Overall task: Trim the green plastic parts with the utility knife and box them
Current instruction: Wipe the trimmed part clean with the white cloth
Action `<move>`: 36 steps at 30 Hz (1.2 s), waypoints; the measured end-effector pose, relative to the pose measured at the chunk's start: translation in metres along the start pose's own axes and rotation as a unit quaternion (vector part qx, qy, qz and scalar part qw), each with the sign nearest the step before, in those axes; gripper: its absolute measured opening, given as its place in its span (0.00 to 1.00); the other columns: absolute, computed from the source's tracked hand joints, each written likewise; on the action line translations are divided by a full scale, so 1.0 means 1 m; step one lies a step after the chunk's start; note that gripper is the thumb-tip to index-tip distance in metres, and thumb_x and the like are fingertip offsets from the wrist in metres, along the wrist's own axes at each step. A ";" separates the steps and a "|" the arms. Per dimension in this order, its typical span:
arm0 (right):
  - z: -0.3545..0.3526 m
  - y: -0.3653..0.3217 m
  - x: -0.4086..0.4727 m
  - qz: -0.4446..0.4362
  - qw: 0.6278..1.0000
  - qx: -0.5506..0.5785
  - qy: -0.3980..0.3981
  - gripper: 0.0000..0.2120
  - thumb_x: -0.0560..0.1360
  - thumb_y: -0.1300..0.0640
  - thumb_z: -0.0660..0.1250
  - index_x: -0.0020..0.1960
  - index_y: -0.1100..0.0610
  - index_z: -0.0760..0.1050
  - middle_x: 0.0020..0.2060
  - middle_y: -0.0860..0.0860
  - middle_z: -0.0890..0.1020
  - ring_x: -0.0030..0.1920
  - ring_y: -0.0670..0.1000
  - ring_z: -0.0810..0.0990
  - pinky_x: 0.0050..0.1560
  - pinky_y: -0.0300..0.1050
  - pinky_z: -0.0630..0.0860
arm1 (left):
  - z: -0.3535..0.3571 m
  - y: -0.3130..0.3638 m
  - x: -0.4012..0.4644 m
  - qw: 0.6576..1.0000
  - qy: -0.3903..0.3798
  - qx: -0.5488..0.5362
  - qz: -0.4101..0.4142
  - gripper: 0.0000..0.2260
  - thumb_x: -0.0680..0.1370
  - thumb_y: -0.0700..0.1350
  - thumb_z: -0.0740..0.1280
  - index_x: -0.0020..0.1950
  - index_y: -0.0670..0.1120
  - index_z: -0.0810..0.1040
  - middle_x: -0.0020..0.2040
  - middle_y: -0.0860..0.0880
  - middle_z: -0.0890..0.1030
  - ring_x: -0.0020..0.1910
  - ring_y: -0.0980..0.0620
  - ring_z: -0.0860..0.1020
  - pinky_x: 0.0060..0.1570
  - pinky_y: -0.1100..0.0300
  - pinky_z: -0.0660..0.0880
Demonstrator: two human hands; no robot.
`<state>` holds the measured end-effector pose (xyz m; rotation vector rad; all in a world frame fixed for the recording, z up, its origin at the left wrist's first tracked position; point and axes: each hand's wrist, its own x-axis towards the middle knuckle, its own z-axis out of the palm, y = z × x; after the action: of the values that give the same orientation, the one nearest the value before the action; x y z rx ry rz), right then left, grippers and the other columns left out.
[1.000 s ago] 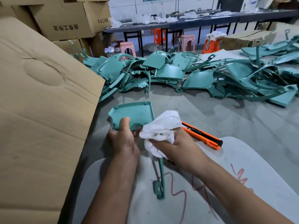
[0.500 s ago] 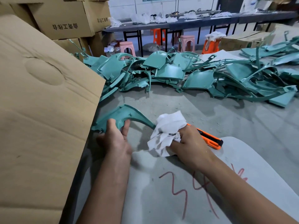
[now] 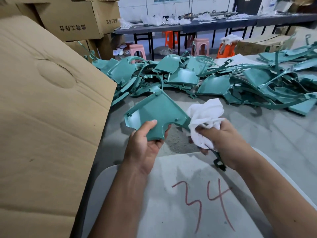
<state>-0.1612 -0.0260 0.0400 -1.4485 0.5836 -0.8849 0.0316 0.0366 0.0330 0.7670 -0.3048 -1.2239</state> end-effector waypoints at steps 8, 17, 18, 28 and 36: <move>0.006 0.005 -0.008 0.219 0.964 0.140 -0.059 0.12 0.74 0.59 0.70 0.53 0.67 0.80 0.38 0.64 0.82 0.31 0.56 0.82 0.29 0.46 0.81 | -0.009 -0.003 0.005 0.993 -0.110 -0.001 -0.049 0.15 0.69 0.41 0.74 0.56 0.42 0.87 0.60 0.41 0.84 0.56 0.43 0.84 0.63 0.45 0.78; 0.015 -0.001 -0.012 0.162 0.968 0.162 -0.103 0.19 0.78 0.42 0.69 0.41 0.57 0.85 0.36 0.56 0.83 0.34 0.52 0.80 0.35 0.40 0.78 | -0.008 -0.008 0.009 0.994 -0.089 0.065 -0.020 0.29 0.70 0.40 0.76 0.68 0.31 0.74 0.61 0.33 0.81 0.57 0.40 0.83 0.59 0.49 0.80; 0.015 0.000 -0.011 0.164 0.958 0.205 -0.115 0.15 0.78 0.46 0.70 0.43 0.58 0.84 0.37 0.56 0.82 0.35 0.52 0.80 0.36 0.42 0.79 | -0.008 -0.008 0.009 0.994 -0.091 0.053 -0.024 0.27 0.72 0.40 0.75 0.68 0.31 0.74 0.62 0.34 0.81 0.57 0.41 0.83 0.60 0.50 0.79; 0.001 0.006 -0.011 0.182 0.954 0.143 -0.192 0.20 0.57 0.47 0.87 0.45 0.53 0.88 0.40 0.52 0.86 0.39 0.48 0.85 0.41 0.42 0.83 | -0.017 0.010 0.013 0.998 -0.011 -0.044 -0.035 0.17 0.73 0.42 0.68 0.62 0.42 0.78 0.44 0.46 0.82 0.32 0.53 0.77 0.30 0.62 0.73; -0.012 0.002 -0.008 0.057 0.984 -0.163 -0.033 0.16 0.78 0.69 0.70 0.39 0.52 0.86 0.35 0.43 0.85 0.36 0.38 0.81 0.40 0.32 0.76 | -0.030 0.019 0.018 0.988 0.126 -0.076 -0.045 0.01 0.79 0.39 0.68 0.48 0.42 0.79 0.32 0.47 0.77 0.26 0.55 0.71 0.23 0.64 0.67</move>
<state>-0.1745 -0.0271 0.0354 -1.7133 0.7794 -0.6691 0.0691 0.0336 0.0208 0.7991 0.0303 -1.2046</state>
